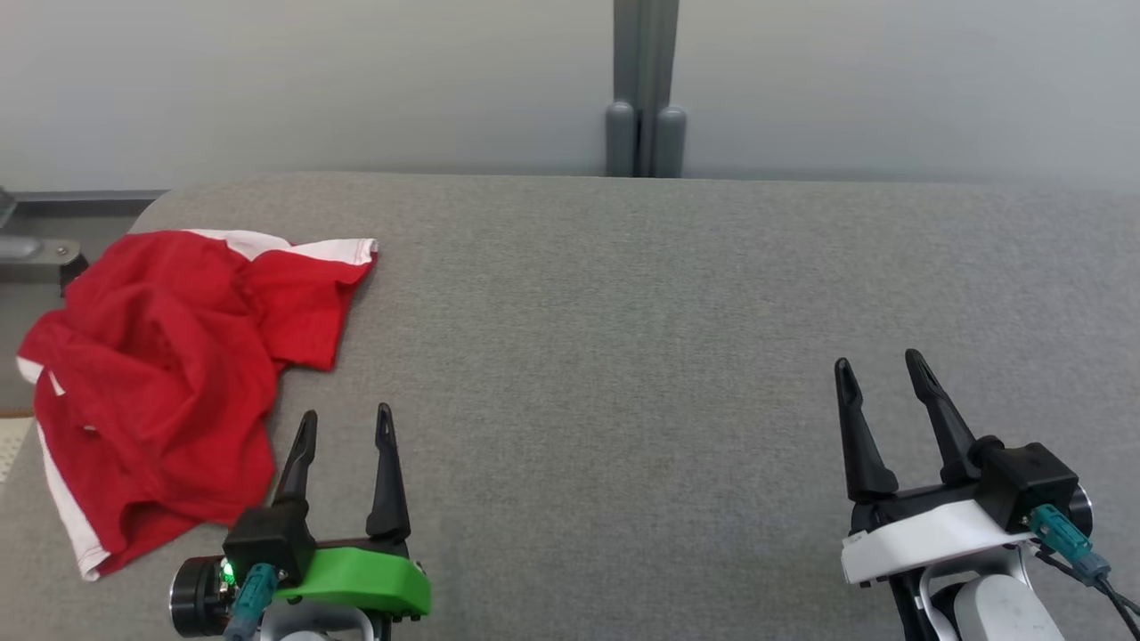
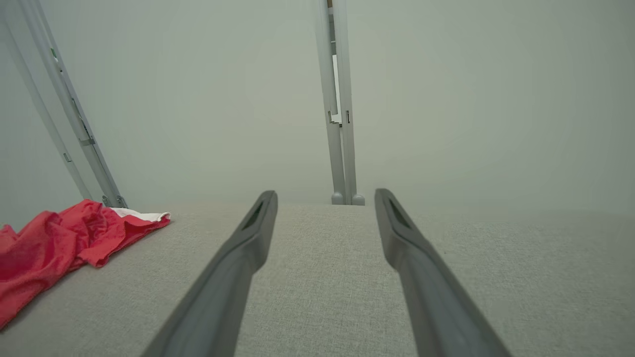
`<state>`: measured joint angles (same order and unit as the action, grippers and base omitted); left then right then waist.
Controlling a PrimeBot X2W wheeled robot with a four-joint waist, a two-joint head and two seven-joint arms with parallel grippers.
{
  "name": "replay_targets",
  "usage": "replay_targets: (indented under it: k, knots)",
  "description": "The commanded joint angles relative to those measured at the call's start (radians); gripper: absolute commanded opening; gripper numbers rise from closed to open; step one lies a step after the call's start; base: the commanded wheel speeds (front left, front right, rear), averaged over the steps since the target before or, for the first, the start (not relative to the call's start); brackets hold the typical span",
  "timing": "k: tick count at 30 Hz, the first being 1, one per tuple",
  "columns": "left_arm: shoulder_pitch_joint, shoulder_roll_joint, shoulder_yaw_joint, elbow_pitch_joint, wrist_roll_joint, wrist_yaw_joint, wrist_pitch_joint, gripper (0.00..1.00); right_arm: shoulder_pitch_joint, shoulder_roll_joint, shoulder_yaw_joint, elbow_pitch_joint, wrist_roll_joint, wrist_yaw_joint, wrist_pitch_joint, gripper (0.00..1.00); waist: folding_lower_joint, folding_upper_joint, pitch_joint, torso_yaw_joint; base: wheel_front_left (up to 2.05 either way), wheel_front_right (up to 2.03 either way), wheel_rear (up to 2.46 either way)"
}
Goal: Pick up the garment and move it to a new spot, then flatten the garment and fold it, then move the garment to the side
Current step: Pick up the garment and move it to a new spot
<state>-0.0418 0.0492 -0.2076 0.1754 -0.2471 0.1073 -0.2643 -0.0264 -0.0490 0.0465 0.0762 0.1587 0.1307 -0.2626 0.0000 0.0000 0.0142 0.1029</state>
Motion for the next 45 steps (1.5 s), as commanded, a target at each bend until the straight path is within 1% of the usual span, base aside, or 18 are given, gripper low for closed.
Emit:
replay_targets:
  k: [1,8,12,18,22,28,37,40,45]
  knots:
    - [-0.003,0.003,0.009,0.006,0.004,0.006,0.000,1.00,0.005,-0.003,0.010,0.005,0.007,0.000,-0.004,1.00,0.0000,0.0000,-0.008,0.076,0.00,0.00,0.00]
    - [0.004,0.002,0.043,0.009,0.023,0.003,0.000,1.00,0.009,-0.003,0.031,0.016,0.025,0.000,-0.004,1.00,0.0000,0.0000,-0.016,0.210,0.00,0.00,0.00]
    - [0.013,0.002,0.057,0.004,0.032,0.000,0.000,1.00,0.008,-0.003,0.044,0.024,0.033,0.000,-0.004,1.00,0.0000,0.0000,-0.017,0.273,0.00,0.00,0.00]
    - [0.019,0.002,0.066,-0.006,0.039,-0.004,0.000,1.00,-0.001,-0.003,0.061,0.031,0.043,0.000,-0.004,1.00,0.0000,0.0000,-0.013,0.344,0.00,0.00,0.00]
    - [0.022,0.002,0.071,-0.009,0.032,-0.004,0.000,1.00,-0.006,-0.003,0.065,0.034,0.046,0.000,-0.004,1.00,0.0000,0.0000,-0.011,0.372,0.00,0.00,0.00]
    - [0.020,0.002,0.079,-0.008,0.022,-0.003,0.000,1.00,-0.014,-0.003,0.071,0.037,0.049,0.000,-0.004,1.00,0.0000,0.0000,-0.001,0.385,0.00,0.00,0.00]
    - [-0.014,0.002,0.107,0.005,0.001,0.003,0.000,1.00,-0.025,-0.003,0.070,0.035,0.044,0.000,-0.004,1.00,0.0000,0.0000,0.032,0.361,0.00,0.00,0.00]
    - [-0.032,0.002,0.130,0.006,0.000,0.004,0.000,1.00,-0.036,-0.003,0.059,0.030,0.028,0.000,-0.004,1.00,0.0000,0.0000,0.058,0.352,0.00,0.00,0.00]
    - [-0.111,0.002,0.172,0.024,0.019,-0.015,0.000,1.00,-0.063,-0.003,0.035,0.011,-0.027,0.000,-0.004,1.00,0.0000,0.0000,0.140,0.335,0.00,0.00,0.00]
